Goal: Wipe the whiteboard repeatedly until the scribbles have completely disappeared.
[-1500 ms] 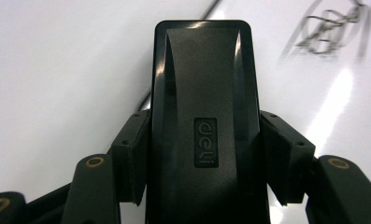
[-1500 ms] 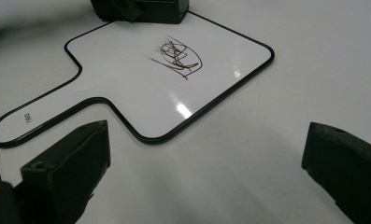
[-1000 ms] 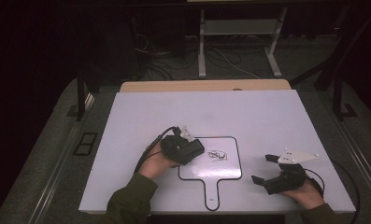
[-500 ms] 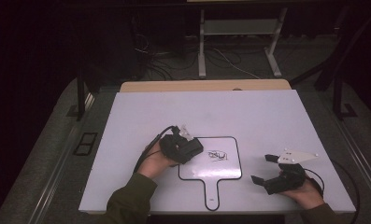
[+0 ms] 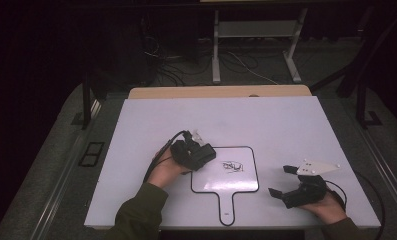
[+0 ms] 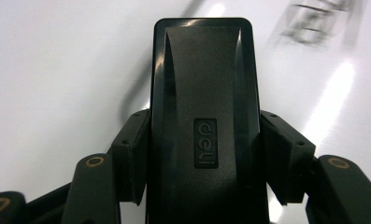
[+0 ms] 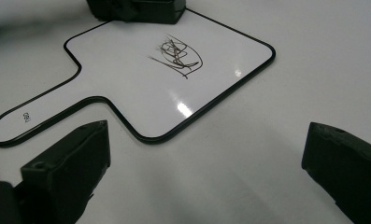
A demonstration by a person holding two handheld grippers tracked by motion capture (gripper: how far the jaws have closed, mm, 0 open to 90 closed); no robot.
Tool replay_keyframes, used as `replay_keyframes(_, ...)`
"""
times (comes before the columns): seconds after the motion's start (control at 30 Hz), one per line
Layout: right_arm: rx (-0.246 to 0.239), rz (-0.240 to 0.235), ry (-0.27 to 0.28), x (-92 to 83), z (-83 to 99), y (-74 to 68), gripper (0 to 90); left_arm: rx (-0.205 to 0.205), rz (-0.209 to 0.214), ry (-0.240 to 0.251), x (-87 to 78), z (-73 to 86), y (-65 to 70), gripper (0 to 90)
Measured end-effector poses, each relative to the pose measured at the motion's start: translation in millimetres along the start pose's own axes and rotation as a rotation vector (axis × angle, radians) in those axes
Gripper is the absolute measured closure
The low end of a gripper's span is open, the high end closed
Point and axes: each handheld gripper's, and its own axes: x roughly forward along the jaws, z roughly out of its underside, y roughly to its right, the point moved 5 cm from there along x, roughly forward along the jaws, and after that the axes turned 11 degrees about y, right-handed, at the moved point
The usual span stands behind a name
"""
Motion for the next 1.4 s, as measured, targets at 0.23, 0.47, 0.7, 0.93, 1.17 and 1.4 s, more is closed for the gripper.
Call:
replay_keyframes(0.23,-0.002,-0.001,0.003,-0.4,-0.7,-1.3,0.2,0.039,0.036,-0.002,1.4,-3.1,20.3,39.4)
replay_keyframes(0.47,0.002,0.001,0.007,-1.1,-0.8,0.0,0.3,0.015,-0.020,0.004,11.8,-12.9,-2.8,39.4)
replay_keyframes(0.7,0.000,0.001,0.004,-0.4,-0.8,-0.6,0.3,0.016,-0.004,0.002,15.4,-16.9,-4.2,39.4)
replay_keyframes(0.93,-0.003,0.000,0.005,0.1,-0.9,-0.6,0.3,0.023,0.020,0.009,28.6,-31.1,-1.6,39.4)
replay_keyframes(1.17,0.001,0.003,0.008,-1.2,-0.3,0.9,0.3,0.056,0.047,0.005,39.2,-43.5,1.6,39.4)
replay_keyframes(1.4,0.003,0.002,0.005,-1.3,-0.1,1.0,0.3,0.072,0.089,0.002,39.6,-45.7,23.4,39.4)
